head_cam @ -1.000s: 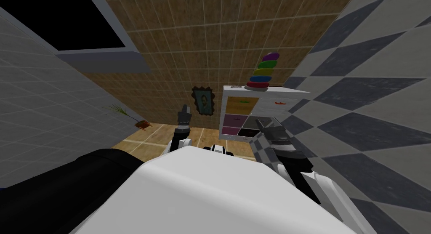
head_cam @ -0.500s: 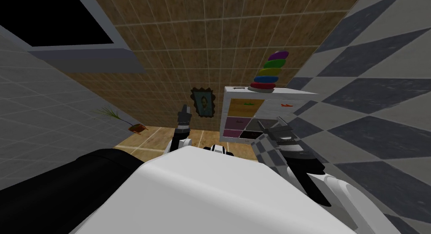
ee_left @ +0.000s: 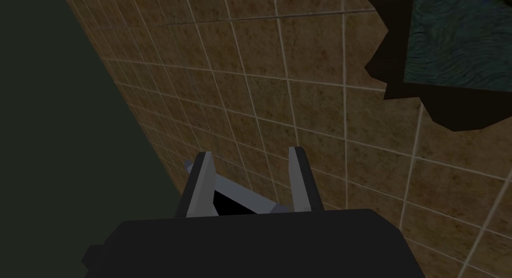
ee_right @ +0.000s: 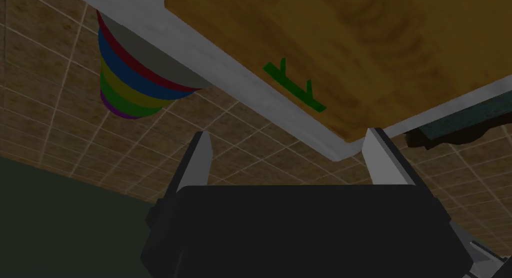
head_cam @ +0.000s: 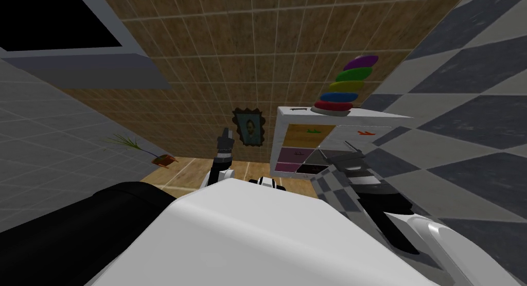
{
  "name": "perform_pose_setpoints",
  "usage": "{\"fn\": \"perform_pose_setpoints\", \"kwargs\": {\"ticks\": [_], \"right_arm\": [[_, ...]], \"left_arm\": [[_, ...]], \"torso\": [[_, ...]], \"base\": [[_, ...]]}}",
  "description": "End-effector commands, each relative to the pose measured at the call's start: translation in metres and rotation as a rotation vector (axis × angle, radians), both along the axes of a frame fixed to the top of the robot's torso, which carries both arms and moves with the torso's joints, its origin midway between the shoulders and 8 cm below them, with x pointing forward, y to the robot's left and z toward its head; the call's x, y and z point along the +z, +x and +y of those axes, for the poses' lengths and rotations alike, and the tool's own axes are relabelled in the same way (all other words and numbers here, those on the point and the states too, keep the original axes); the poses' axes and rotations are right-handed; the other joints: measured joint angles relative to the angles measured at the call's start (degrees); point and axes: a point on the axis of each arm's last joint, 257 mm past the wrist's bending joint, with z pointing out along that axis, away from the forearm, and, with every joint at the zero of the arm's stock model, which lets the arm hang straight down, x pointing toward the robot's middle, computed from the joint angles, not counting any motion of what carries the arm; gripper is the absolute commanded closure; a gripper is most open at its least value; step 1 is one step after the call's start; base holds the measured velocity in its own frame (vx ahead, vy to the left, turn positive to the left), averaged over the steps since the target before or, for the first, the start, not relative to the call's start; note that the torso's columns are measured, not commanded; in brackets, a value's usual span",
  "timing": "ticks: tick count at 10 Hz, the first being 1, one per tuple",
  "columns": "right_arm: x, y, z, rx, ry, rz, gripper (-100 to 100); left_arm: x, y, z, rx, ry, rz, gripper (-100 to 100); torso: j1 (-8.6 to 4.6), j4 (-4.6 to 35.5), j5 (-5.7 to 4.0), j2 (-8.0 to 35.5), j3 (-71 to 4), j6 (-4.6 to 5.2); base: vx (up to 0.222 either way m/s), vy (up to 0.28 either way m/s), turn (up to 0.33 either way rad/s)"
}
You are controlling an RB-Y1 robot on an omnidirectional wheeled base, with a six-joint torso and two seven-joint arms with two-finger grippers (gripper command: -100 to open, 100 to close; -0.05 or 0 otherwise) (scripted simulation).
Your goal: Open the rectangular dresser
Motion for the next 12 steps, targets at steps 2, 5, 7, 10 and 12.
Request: {"fn": "perform_pose_setpoints", "kwargs": {"ticks": [2,5,7,10,12], "right_arm": [[0.002,0.003,-0.014,-0.048,-0.203,-0.019,-100],[0.005,0.006,-0.023,-0.078,-0.336,-0.033,-100],[0.008,0.007,-0.030,-0.098,-0.435,-0.044,-100],[0.017,0.006,-0.033,-0.097,-0.453,-0.048,-100],[0.013,0.007,-0.032,-0.098,-0.453,-0.047,100]], "left_arm": [[0.000,0.000,0.000,0.000,0.000,0.000,0],[0.000,0.000,0.000,0.000,0.000,0.000,0],[0.000,0.000,0.000,0.000,0.000,0.000,0],[0.000,0.000,0.000,0.000,0.000,0.000,0],[0.000,0.000,0.000,0.000,0.000,0.000,0]], "torso": [[-0.07,-0.01,-0.02,-0.03,-0.02,0.00],[-0.02,0.00,0.00,-0.01,-0.01,0.00],[-0.08,-0.01,-0.03,-0.03,-0.02,0.00],[-0.07,0.01,-0.02,0.06,0.03,0.00],[-0.06,-0.02,-0.02,-0.02,-0.03,-0.01]], "base": [[0.103,0.069,-0.007],[0.086,0.066,-0.010],[0.078,0.047,-0.014],[0.080,0.048,-0.021],[0.039,0.018,-0.003]]}}
